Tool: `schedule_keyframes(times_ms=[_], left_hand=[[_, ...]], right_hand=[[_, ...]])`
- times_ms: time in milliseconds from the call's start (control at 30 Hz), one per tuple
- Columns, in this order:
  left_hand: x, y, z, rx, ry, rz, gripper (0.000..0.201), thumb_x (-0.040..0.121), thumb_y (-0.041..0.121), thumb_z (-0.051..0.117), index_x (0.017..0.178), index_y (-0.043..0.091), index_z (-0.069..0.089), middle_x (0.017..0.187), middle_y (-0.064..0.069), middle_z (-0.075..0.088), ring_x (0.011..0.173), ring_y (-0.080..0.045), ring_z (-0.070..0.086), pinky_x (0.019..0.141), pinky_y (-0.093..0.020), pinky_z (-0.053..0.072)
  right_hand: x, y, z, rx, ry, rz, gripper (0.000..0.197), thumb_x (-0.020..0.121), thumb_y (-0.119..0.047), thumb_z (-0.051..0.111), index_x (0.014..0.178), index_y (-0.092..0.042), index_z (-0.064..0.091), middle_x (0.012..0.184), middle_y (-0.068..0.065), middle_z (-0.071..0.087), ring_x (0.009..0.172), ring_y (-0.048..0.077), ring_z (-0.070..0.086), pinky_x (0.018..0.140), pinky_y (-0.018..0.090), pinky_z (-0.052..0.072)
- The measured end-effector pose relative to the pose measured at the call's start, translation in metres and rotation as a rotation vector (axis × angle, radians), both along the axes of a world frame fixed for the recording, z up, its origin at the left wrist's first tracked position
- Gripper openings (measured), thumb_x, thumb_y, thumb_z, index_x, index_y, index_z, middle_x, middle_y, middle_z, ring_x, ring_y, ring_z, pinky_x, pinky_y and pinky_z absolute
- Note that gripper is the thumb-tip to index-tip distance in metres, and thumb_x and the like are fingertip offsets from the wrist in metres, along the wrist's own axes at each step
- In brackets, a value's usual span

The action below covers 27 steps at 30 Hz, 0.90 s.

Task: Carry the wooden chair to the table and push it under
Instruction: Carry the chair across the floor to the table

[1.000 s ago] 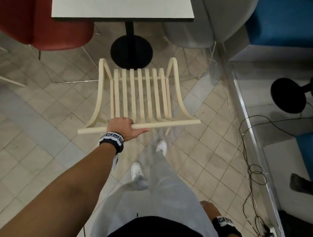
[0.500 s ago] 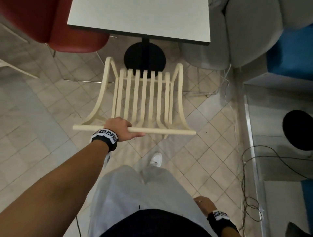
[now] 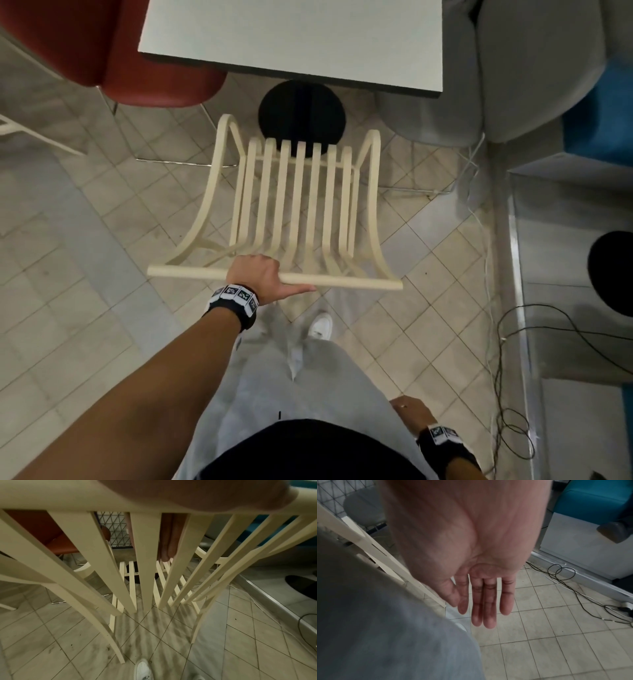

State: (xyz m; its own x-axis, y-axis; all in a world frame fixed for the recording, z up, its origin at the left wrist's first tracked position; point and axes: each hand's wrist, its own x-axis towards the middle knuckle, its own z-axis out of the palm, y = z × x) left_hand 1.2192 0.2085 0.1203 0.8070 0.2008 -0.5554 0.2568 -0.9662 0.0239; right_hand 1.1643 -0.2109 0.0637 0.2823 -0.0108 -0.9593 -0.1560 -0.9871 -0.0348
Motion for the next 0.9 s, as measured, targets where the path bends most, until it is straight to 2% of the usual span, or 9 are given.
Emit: schedule_keyframes(times_ms=[67,133,233,367,466,533,633,766,900], left_hand=[[0.011,0.009,0.001,0.004,0.005,0.006,0.112,0.052,0.115,0.012,0.061,0.019,0.068,0.053,0.003,0.062,0.051,-0.018,0.060,0.061,-0.033,0.058],[0.025,0.019,0.004,0.004,0.003,0.013,0.114,0.050,0.116,0.011,0.063,0.019,0.070,0.054,0.002,0.065,0.050,-0.018,0.062,0.058,-0.030,0.056],[0.051,0.035,0.008,0.009,-0.001,0.011,0.115,0.050,0.116,0.010,0.062,0.019,0.070,0.053,0.003,0.063,0.051,-0.019,0.064,0.059,-0.030,0.058],[0.085,0.060,0.014,0.006,0.007,-0.010,0.109,0.051,0.116,0.011,0.057,0.019,0.060,0.051,0.003,0.058,0.050,-0.019,0.061,0.057,-0.030,0.056],[0.108,0.080,0.014,-0.009,0.015,-0.043,0.110,0.050,0.116,0.009,0.054,0.019,0.060,0.050,0.001,0.059,0.049,-0.019,0.060,0.056,-0.030,0.055],[0.118,0.091,0.012,-0.028,0.007,-0.052,0.114,0.050,0.116,0.009,0.057,0.017,0.065,0.055,-0.001,0.067,0.051,-0.020,0.063,0.058,-0.031,0.058],[0.133,0.106,0.011,-0.044,-0.010,-0.057,0.115,0.050,0.116,0.009,0.056,0.016,0.065,0.055,-0.001,0.067,0.054,-0.021,0.066,0.060,-0.033,0.060],[0.149,0.120,0.011,-0.068,-0.018,-0.067,0.108,0.051,0.116,0.014,0.052,0.016,0.055,0.050,0.000,0.057,0.049,-0.020,0.058,0.055,-0.031,0.052],[0.162,0.128,0.009,-0.060,-0.017,-0.063,0.112,0.050,0.116,0.015,0.054,0.014,0.061,0.052,0.000,0.060,0.051,-0.020,0.060,0.056,-0.032,0.054]], right_hand=[[0.001,0.009,0.001,-0.003,0.011,-0.021,0.022,0.091,-0.024,0.051,0.092,-0.028,0.072,0.117,0.001,0.068,0.079,0.010,0.061,0.054,0.010,0.040],[-0.001,0.017,0.001,-0.015,0.002,-0.065,0.026,0.093,-0.021,0.049,0.105,-0.022,0.072,0.111,0.001,0.066,0.088,0.015,0.064,0.059,0.013,0.042],[-0.004,0.023,-0.003,-0.052,-0.023,-0.286,0.022,0.090,-0.021,0.053,0.102,-0.019,0.072,0.102,-0.001,0.071,0.068,0.006,0.061,0.048,0.013,0.045],[-0.008,0.038,-0.004,-0.055,-0.026,-0.446,0.016,0.088,-0.020,0.056,0.089,-0.018,0.071,0.076,0.000,0.071,0.059,0.013,0.064,0.058,0.030,0.054],[-0.005,0.059,0.000,-0.047,-0.072,-0.501,0.016,0.093,-0.019,0.055,0.099,-0.015,0.069,0.065,-0.003,0.061,0.052,0.012,0.056,0.051,0.025,0.047],[-0.001,0.073,0.002,-0.048,-0.092,-0.520,0.020,0.093,-0.020,0.055,0.105,-0.013,0.069,0.070,-0.002,0.063,0.055,0.009,0.055,0.051,0.020,0.044],[0.011,0.091,0.005,-0.040,-0.108,-0.501,0.018,0.089,-0.020,0.054,0.095,-0.021,0.072,0.088,-0.001,0.070,0.065,0.004,0.059,0.052,0.018,0.045],[0.029,0.104,0.008,-0.016,-0.173,-0.559,0.017,0.087,-0.016,0.056,0.088,-0.019,0.073,0.085,0.000,0.074,0.074,0.017,0.069,0.063,0.030,0.054],[0.042,0.110,0.013,-0.011,-0.199,-0.542,0.018,0.087,-0.014,0.054,0.090,-0.017,0.072,0.083,0.002,0.074,0.069,0.017,0.067,0.060,0.026,0.049]])
